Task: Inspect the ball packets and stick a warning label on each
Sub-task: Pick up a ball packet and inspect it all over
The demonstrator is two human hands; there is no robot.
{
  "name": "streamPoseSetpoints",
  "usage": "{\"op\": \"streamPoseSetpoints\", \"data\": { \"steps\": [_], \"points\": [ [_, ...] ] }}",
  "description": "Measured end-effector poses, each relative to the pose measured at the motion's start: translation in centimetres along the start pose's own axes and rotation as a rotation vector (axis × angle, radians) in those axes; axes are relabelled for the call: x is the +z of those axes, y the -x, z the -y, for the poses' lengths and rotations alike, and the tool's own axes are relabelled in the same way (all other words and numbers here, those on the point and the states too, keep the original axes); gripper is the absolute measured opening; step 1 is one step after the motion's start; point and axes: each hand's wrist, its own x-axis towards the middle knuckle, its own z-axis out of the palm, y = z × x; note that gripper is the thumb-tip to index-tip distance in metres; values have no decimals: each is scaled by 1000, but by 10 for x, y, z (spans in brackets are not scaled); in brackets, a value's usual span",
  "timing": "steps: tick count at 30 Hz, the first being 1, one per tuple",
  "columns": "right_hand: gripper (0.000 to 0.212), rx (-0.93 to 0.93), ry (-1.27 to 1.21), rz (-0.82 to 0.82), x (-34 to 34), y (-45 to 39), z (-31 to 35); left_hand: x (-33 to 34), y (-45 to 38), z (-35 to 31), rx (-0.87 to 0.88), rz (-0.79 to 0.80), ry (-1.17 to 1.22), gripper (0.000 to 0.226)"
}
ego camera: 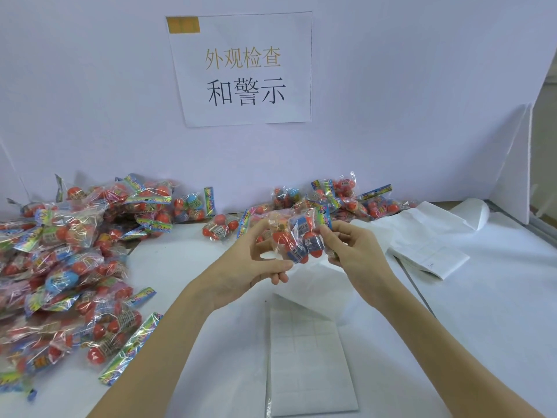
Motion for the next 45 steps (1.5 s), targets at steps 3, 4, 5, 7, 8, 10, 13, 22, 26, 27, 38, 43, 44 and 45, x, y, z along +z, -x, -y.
{"op": "streamPoseSetpoints", "data": {
  "steps": [3, 4, 5, 7, 8, 10, 13, 22, 26, 27, 38, 43, 44, 45],
  "points": [
    [37, -8, 40, -22, -2, -1, -3, 1, 0, 1, -25, -69, -11, 53],
    [37, -12, 66, -31, -3, -2, -3, 2, 0, 0, -24, -103, -13, 44],
    [36, -15, 86, -34, -5, -3, -4, 4, -1, 1, -16, -139, -15, 35],
    [30, -12, 100, -22, -5, -4, -4, 7, -3, 2, 1, -234, -32, 25],
    [26, -9, 110, -15, -5, -4, -4, 7, -4, 4, 15, -283, -53, 22],
    [20, -5, 124, -16, -4, -4, -4, 6, -6, 9, 41, -354, -95, 17],
    [17, 29, -33, -49, -4, -3, -3, 5, -8, 14, 60, -431, -44, 10],
    [28, 114, -214, 178, 7, 7, -1, 13, -13, 21, 87, -493, 80, 14],
    [28, 141, -233, 156, 6, 6, 2, 24, -17, 25, 109, -513, -48, 16],
    [27, 137, -210, 158, 5, 6, 2, 26, -17, 26, 117, -505, -53, 15],
    [25, 90, -28, 179, 2, 8, 1, 13, -11, 18, 136, -570, 60, 17],
    [43, 113, -82, 106, 4, 8, 3, 11, -12, 16, 172, -651, 50, 16],
    [43, 120, -91, 108, 5, 8, 2, 12, -12, 16, 182, -659, 43, 16],
    [44, 128, -98, 110, 5, 9, 2, 13, -12, 16, 190, -663, 33, 16]
  ]
}}
